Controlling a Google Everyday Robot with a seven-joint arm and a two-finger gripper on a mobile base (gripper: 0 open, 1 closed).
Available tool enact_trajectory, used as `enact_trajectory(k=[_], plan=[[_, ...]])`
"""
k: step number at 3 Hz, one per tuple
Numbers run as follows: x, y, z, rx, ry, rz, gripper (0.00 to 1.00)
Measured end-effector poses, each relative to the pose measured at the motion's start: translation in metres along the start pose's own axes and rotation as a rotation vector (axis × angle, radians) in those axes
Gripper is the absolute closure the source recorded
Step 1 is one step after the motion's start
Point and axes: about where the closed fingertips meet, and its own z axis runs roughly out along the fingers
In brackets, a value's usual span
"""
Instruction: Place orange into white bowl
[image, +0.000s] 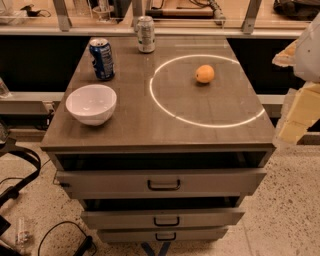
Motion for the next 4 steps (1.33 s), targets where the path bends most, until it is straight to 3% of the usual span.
enact_trajectory(k=[1, 2, 3, 4], plan=[[0.0, 0.0, 0.0, 0.0, 0.0, 0.0, 0.0], [0.0, -0.009, 0.004, 0.034, -0.048, 0.052, 0.0], [0.01, -0.033, 0.028, 0.078, -0.219, 0.219, 0.0], [0.004, -0.056, 0.054, 0.113, -0.407, 0.298, 0.0]])
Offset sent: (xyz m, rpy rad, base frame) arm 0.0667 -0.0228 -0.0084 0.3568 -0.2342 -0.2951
